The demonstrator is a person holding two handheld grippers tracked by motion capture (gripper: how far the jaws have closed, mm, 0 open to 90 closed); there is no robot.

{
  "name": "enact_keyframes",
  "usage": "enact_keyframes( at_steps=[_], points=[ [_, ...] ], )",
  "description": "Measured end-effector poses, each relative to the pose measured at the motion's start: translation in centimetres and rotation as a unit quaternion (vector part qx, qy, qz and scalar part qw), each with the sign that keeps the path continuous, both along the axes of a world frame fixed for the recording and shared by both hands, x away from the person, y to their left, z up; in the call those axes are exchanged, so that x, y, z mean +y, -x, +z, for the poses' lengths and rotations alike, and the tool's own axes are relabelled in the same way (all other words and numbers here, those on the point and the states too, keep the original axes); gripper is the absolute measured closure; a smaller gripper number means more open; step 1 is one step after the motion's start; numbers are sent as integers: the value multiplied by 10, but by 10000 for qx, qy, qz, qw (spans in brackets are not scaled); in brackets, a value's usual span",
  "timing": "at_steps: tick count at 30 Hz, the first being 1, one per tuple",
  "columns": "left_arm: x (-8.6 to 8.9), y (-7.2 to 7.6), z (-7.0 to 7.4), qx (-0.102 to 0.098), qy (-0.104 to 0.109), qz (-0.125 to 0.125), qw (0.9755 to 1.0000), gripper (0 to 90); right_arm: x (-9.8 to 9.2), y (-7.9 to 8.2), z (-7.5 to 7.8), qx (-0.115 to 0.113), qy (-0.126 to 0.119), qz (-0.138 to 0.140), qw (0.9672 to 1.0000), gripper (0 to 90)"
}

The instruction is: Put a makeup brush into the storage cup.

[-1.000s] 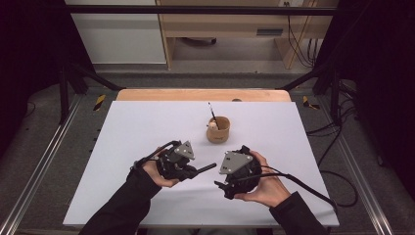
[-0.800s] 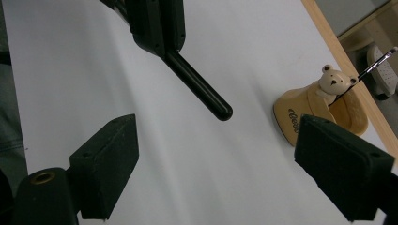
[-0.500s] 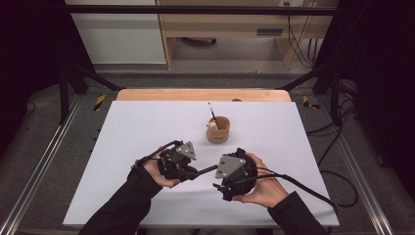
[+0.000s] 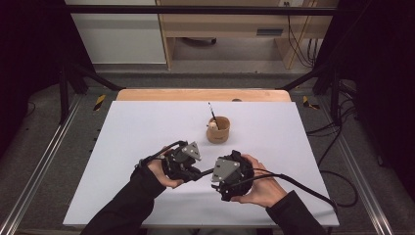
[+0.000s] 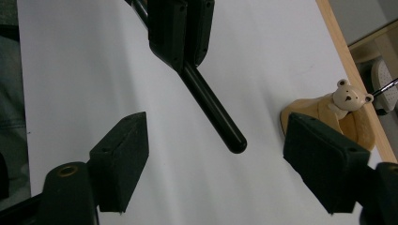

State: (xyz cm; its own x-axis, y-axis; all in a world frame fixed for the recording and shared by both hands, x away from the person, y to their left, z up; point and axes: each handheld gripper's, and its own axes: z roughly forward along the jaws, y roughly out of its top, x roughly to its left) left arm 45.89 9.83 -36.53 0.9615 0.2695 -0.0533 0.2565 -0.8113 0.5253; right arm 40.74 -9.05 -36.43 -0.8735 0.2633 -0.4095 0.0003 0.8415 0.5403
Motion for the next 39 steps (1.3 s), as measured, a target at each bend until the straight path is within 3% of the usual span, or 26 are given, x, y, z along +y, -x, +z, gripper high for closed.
enact_keyframes(
  at_steps=[17,32,39],
  points=[
    [-5,2,6,96,-23,-33,9999,788,3,0,-6,-272,247,285,9989,314],
    [-9,6,10,98,-34,-125,9999,788,5,0,-8,-537,435,653,9955,431],
    [-11,7,10,130,12,-128,9998,788,6,1,-10,-544,506,719,9946,490]
  ],
)
